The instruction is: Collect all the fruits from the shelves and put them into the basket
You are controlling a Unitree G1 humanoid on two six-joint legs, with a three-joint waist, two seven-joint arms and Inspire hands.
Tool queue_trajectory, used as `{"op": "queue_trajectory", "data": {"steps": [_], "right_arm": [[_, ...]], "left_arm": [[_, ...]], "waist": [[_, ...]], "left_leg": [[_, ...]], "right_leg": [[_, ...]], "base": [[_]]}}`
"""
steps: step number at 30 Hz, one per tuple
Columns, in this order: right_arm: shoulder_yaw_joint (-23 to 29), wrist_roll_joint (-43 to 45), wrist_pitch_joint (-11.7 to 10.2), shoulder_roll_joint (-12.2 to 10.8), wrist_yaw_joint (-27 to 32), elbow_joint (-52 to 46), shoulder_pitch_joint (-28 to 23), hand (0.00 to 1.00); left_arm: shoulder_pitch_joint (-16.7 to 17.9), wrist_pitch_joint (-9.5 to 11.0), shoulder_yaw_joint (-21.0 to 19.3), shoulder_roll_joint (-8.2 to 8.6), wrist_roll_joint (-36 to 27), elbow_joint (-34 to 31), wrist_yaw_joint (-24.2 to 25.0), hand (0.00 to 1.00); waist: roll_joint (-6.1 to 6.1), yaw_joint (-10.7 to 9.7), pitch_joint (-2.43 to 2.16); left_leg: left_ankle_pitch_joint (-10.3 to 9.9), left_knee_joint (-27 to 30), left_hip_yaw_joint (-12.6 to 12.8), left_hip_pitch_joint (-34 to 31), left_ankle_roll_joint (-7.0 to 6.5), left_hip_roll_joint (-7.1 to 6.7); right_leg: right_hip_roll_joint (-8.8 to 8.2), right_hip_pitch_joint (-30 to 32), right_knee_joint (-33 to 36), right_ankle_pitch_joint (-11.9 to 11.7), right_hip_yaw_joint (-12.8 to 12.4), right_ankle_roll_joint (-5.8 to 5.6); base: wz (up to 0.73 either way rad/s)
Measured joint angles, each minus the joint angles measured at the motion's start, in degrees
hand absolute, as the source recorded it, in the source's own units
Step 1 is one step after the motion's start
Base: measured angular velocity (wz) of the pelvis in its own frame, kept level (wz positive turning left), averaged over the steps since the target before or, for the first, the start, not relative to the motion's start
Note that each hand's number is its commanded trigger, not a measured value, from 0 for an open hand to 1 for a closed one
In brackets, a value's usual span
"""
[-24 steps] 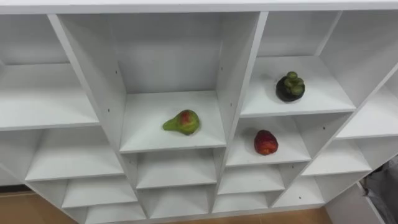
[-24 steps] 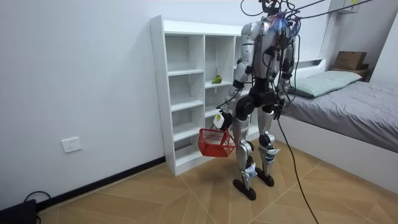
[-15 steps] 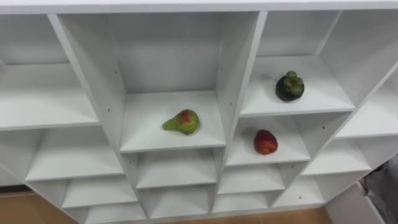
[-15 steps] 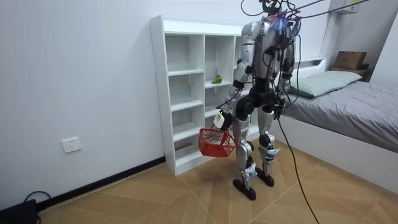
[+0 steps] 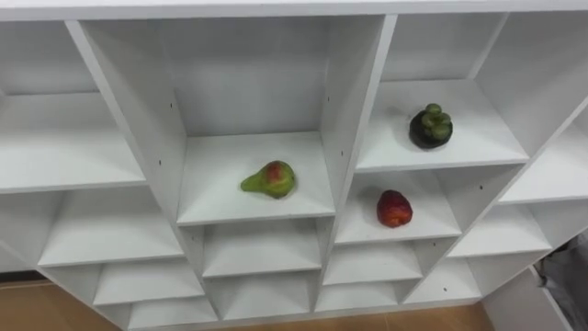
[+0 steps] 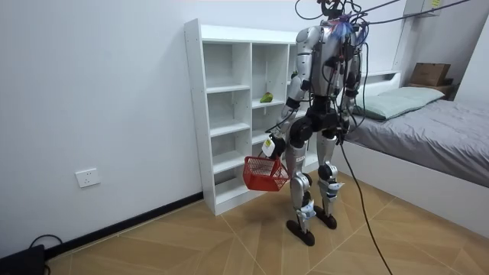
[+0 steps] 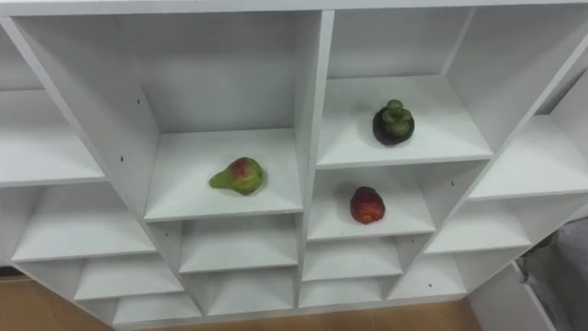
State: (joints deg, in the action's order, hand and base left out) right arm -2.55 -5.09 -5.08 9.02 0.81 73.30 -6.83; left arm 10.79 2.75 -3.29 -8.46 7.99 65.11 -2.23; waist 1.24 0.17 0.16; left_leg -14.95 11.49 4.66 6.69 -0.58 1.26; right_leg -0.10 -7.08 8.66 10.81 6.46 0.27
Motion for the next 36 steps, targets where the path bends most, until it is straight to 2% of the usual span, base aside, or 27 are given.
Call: {"op": "queue_trajectory", "data": {"steps": [4,8,10,12,13,17,18,20,24,28,30,34,36], "right_arm": [[1.05,1.19,-0.52,-0.40,1.92,-2.31,-0.74,0.00],[1.69,1.94,-1.92,-0.45,4.37,-5.77,-1.32,0.00],[1.70,3.85,-2.46,-0.45,6.68,-11.80,-2.43,0.00],[1.69,5.41,-3.23,-0.54,8.27,-15.98,-3.44,0.00],[1.69,6.57,-3.39,-0.61,9.16,-20.84,-5.06,0.00],[1.63,9.87,-4.25,-0.62,11.57,-34.49,-8.66,0.00],[1.59,10.45,-5.13,-0.67,12.64,-37.58,-9.63,0.00],[1.60,12.52,-5.46,-0.73,13.91,-43.81,-11.91,0.00],[1.70,14.65,-6.84,-0.69,16.67,-55.77,-13.95,0.00],[1.43,14.76,-8.66,-0.42,20.12,-65.15,-14.90,0.00],[1.44,14.71,-9.96,-0.28,21.66,-67.61,-14.62,0.00],[1.24,16.72,-10.69,-0.21,25.05,-72.39,-14.39,0.00],[1.06,16.73,-11.37,-0.19,26.16,-73.07,-14.27,0.00]], "left_arm": [[0.00,1.20,0.04,-0.05,-1.29,-0.01,-0.46,1.00],[-0.08,2.66,0.04,-0.04,-3.87,-0.01,-1.46,1.00],[-0.34,3.42,0.17,0.13,-4.02,-0.02,-2.22,1.00],[-0.25,3.83,0.25,0.14,-4.08,-0.53,-2.35,1.00],[0.14,3.85,0.25,0.15,-4.06,-1.98,-2.36,1.00],[0.79,4.90,0.22,0.17,-4.14,-3.28,-2.33,1.00],[0.78,5.53,0.19,0.17,-4.13,-3.48,-2.34,1.00],[0.98,6.49,0.09,0.12,-4.06,-3.75,-2.34,1.00],[1.72,6.60,0.15,0.14,-4.03,-3.81,-2.34,1.00],[1.93,6.71,0.39,0.16,-5.44,-3.28,-2.35,1.00],[2.04,6.80,0.94,0.15,-6.33,-3.18,-2.34,1.00],[2.50,6.82,3.21,0.19,-8.09,-3.42,-2.10,1.00],[2.47,6.95,4.01,0.17,-8.51,-3.55,-2.09,1.00]], "waist": [[0.12,-0.14,0.08],[0.28,-0.31,0.10],[0.17,-0.34,-0.28],[0.06,-0.50,-0.21],[-0.02,-0.41,-0.36],[-0.60,-0.31,-0.20],[-0.64,-0.53,-0.23],[-0.66,-0.67,-0.23],[-1.11,-1.54,-0.27],[-1.44,-1.41,-0.34],[-1.60,-1.29,-0.42],[-2.04,-1.30,-0.60],[-2.37,-1.31,-0.49]], "left_leg": [[0.00,-0.04,-0.01,-0.09,0.00,0.01],[0.00,-0.03,0.05,-0.06,0.00,0.02],[0.00,-0.01,0.29,-0.17,0.00,0.01],[0.01,-0.01,0.42,-0.17,0.00,0.01],[0.01,0.03,0.50,-0.20,0.00,0.02],[0.01,-0.20,1.42,-0.17,0.00,0.13],[0.01,-0.21,1.49,-0.14,0.00,0.12],[0.01,-0.32,1.53,-0.25,0.00,0.12],[0.01,-0.57,1.74,-0.61,-0.01,0.15],[0.02,-0.63,1.81,-0.07,-0.01,0.14],[0.02,-0.62,2.07,0.04,-0.01,0.16],[0.02,-0.31,2.47,-0.06,-0.02,0.16],[0.02,-0.28,2.57,-0.05,-0.02,0.17]], "right_leg": [[0.03,0.16,0.01,0.00,0.05,0.00],[0.04,0.61,0.06,0.00,-0.16,0.00],[0.05,1.05,0.11,-0.04,-0.27,0.02],[0.05,1.10,0.12,-0.05,-0.48,0.02],[0.08,1.26,0.15,-0.05,-0.82,0.01],[0.22,1.46,0.14,-0.20,-1.53,0.02],[0.20,1.44,0.14,-0.21,-1.57,0.01],[0.21,1.58,0.16,-0.21,-1.59,0.01],[0.32,2.39,0.85,-0.21,-2.08,0.01],[0.35,2.18,1.03,-0.21,-2.53,0.01],[0.38,2.26,1.05,-0.21,-2.75,0.01],[0.36,2.26,1.30,-0.26,-2.87,-0.02],[0.36,2.26,1.34,-0.32,-2.83,-0.02]], "base": [[0.00],[-0.01],[-0.08],[-0.02],[-0.05],[-0.14],[0.00],[-0.02],[-0.07],[-0.02],[-0.04],[-0.04],[0.00]]}}
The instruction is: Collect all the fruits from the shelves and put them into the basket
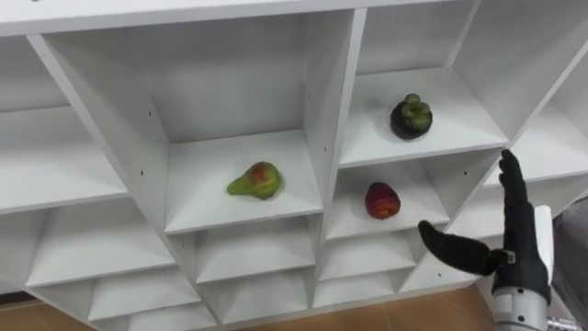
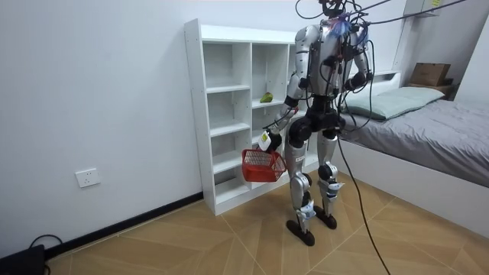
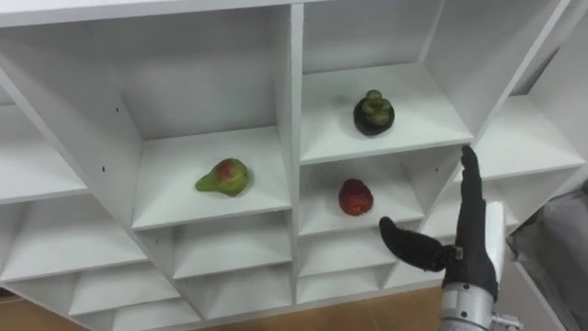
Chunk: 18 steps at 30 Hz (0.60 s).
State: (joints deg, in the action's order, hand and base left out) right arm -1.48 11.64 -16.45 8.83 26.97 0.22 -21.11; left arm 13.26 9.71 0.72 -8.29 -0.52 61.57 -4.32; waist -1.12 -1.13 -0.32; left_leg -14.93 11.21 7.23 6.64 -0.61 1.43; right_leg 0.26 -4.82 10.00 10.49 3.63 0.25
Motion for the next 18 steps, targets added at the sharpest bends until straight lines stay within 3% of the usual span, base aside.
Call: {"op": "queue_trajectory", "data": {"steps": [11,18], "right_arm": [[-2.40,0.44,-0.16,1.21,2.17,-2.95,2.15,0.00],[-4.00,0.65,-0.18,1.27,2.92,-3.65,6.21,0.00]], "left_arm": [[0.00,0.19,1.87,-0.19,-2.36,-0.04,0.94,1.00],[-1.26,-0.08,2.69,-0.17,-2.24,0.25,1.54,1.00]], "waist": [[0.05,0.69,0.10],[0.26,1.64,0.53]], "left_leg": [[0.15,-0.53,0.52,-0.14,-0.16,-0.01],[0.17,-0.82,-0.13,-0.45,-0.17,-0.04]], "right_leg": [[0.03,0.96,0.72,-0.12,-0.46,-0.03],[-0.03,1.02,0.47,-0.11,0.18,-0.04]], "base": [[-0.03],[0.03]]}}
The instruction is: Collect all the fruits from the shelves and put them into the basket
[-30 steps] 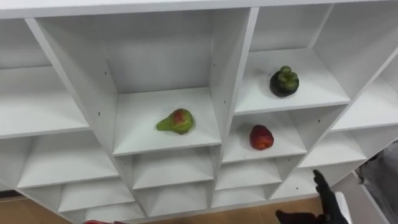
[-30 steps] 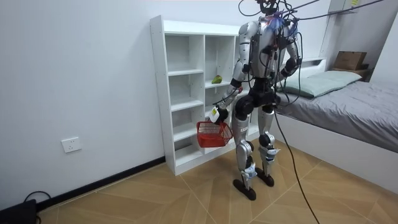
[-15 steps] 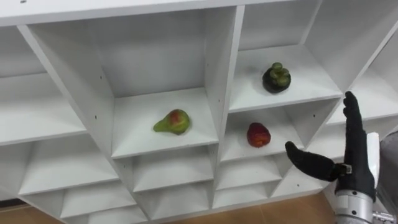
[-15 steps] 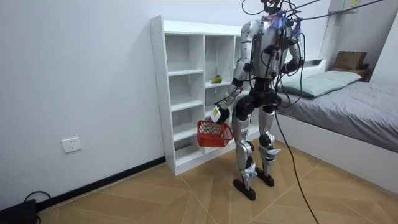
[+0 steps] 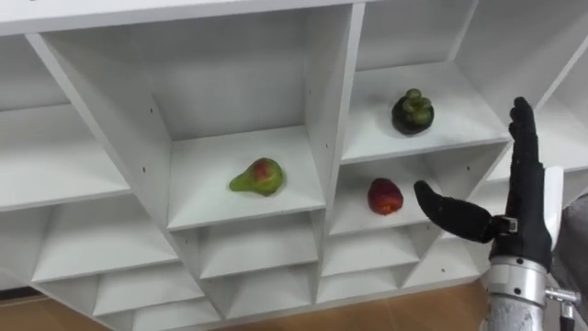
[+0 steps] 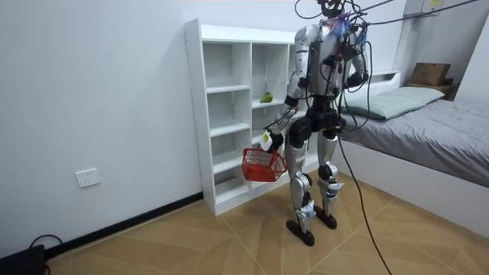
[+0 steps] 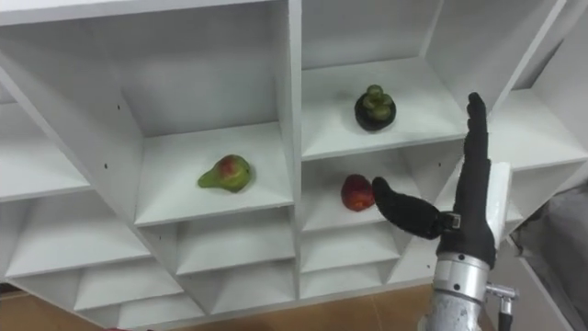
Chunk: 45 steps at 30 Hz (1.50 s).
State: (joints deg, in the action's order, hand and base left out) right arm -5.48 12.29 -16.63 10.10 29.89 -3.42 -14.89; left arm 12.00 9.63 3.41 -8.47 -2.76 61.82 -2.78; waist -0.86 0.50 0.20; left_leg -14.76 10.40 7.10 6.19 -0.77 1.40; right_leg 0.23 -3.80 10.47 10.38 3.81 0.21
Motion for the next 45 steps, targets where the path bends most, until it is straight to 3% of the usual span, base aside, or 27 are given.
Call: {"op": "queue_trajectory", "data": {"steps": [5,8,10,17,21,25,33,45], "right_arm": [[-0.04,0.00,0.09,0.12,-0.04,0.01,1.50,0.00],[-0.03,0.01,0.50,1.71,-0.04,0.02,2.09,0.00],[-0.02,0.01,0.54,2.95,-0.04,0.02,2.64,0.00],[0.11,-1.34,0.51,4.39,-0.71,0.37,5.24,0.00],[0.28,-1.95,0.49,4.49,-3.04,0.81,6.48,0.00],[0.67,-4.76,0.60,6.09,-5.64,3.66,8.91,0.00],[2.91,-7.47,3.04,6.26,-8.42,5.18,9.97,0.00],[2.91,-7.65,5.00,6.27,-14.17,10.95,13.19,0.00]], "left_arm": [[-0.21,-1.00,0.00,-0.23,0.01,-0.11,0.77,1.00],[-0.16,-1.09,0.00,-0.35,0.08,-0.13,0.81,1.00],[-0.24,-1.09,0.00,-1.06,0.10,0.00,0.88,1.00],[-0.32,-1.08,-0.25,-2.52,0.90,0.12,0.94,1.00],[-0.14,-1.09,-0.72,-2.90,1.17,0.15,1.34,1.00],[-0.07,-2.29,-1.90,-3.01,2.39,0.00,2.21,1.00],[0.01,-4.00,-4.23,-2.79,7.06,-0.79,2.13,1.00],[0.18,-4.99,-5.39,-2.52,7.50,-1.22,1.97,1.00]], "waist": [[0.46,0.35,-0.13],[0.94,1.01,-0.11],[1.74,1.33,0.11],[3.59,1.45,0.03],[3.65,1.43,0.08],[3.88,1.38,0.07],[3.98,1.59,-0.01],[3.66,1.65,0.17]], "left_leg": [[0.07,0.04,-0.99,-0.14,0.01,-0.08],[0.12,0.01,-1.34,-0.02,0.08,-0.06],[0.16,-0.02,-1.77,0.43,0.15,-0.02],[0.17,0.26,-2.66,0.41,0.16,-0.15],[0.17,0.41,-2.56,0.69,0.17,-0.15],[0.18,0.68,-2.62,0.46,0.18,-0.11],[0.26,0.55,-2.75,0.35,0.26,-0.06],[0.28,0.46,-2.92,0.37,0.24,-0.07]], "right_leg": [[-0.11,-0.24,-0.77,0.00,1.00,0.00],[-0.08,-0.47,-0.83,0.00,1.25,0.00],[-0.04,-1.17,-1.08,0.00,1.63,0.00],[-0.18,-2.30,-1.73,-0.01,2.55,0.02],[-0.17,-2.67,-1.76,-0.05,2.56,0.07],[-0.22,-2.62,-1.76,-0.20,2.80,0.18],[-0.19,-2.52,-1.73,-0.21,3.19,0.18],[-0.21,-2.59,-1.79,-0.21,3.19,0.18]], "base": [[0.09],[0.04],[0.09],[0.07],[0.00],[0.00],[0.02],[0.01]]}}
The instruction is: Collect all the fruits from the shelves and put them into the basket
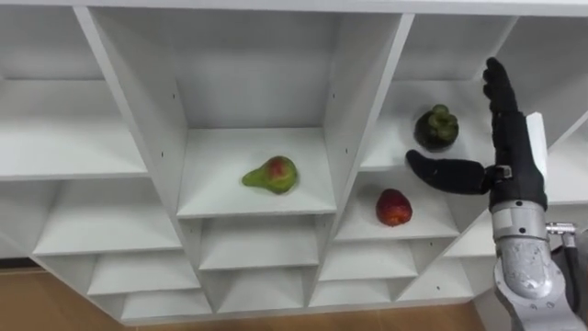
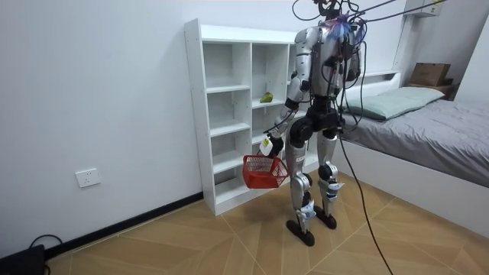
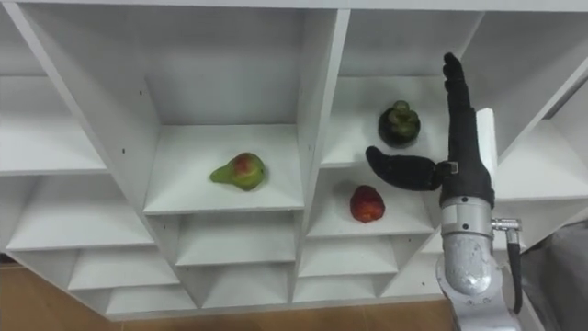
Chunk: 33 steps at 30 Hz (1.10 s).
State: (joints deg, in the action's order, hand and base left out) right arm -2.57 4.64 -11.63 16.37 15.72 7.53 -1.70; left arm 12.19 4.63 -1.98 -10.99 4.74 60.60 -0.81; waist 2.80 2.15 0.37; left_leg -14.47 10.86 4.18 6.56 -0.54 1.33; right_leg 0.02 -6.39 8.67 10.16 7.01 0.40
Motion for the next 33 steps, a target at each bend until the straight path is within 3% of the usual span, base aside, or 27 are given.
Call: {"op": "queue_trajectory", "data": {"steps": [14,23,28,33], "right_arm": [[1.57,-1.08,0.03,1.48,-2.47,4.64,1.75,0.00],[1.65,-2.65,0.52,2.17,-2.65,9.96,5.16,0.00],[1.74,-3.07,0.58,2.19,-2.66,10.45,5.24,0.00],[1.74,-4.71,0.52,2.29,-4.66,12.48,5.84,0.00]], "left_arm": [[-0.18,-0.51,-0.09,0.02,1.75,-0.42,0.37,1.00],[0.65,-0.64,-0.11,0.01,2.29,-0.45,0.58,1.00],[1.09,-2.27,-0.14,0.01,3.84,-0.64,2.07,1.00],[1.32,-2.56,-0.14,-0.03,4.39,-1.61,2.65,1.00]], "waist": [[-0.03,0.63,-0.04],[0.98,1.33,-0.01],[1.04,1.40,-0.02],[1.00,1.25,-0.02]], "left_leg": [[0.68,-0.10,-1.07,0.10,0.29,-0.04],[0.99,0.01,-1.52,-0.01,0.38,-0.04],[0.99,-0.03,-2.16,-0.08,0.39,-0.07],[1.01,0.18,-2.43,-0.13,0.42,-0.09]], "right_leg": [[-0.02,-0.47,0.01,-0.08,0.97,0.14],[-0.03,-0.64,0.06,-0.28,1.25,0.46],[-0.05,-0.94,0.04,-0.28,1.76,0.47],[-0.05,-0.96,0.01,-0.27,1.92,0.47]], "base": [[0.04],[0.01],[0.06],[0.01]]}}
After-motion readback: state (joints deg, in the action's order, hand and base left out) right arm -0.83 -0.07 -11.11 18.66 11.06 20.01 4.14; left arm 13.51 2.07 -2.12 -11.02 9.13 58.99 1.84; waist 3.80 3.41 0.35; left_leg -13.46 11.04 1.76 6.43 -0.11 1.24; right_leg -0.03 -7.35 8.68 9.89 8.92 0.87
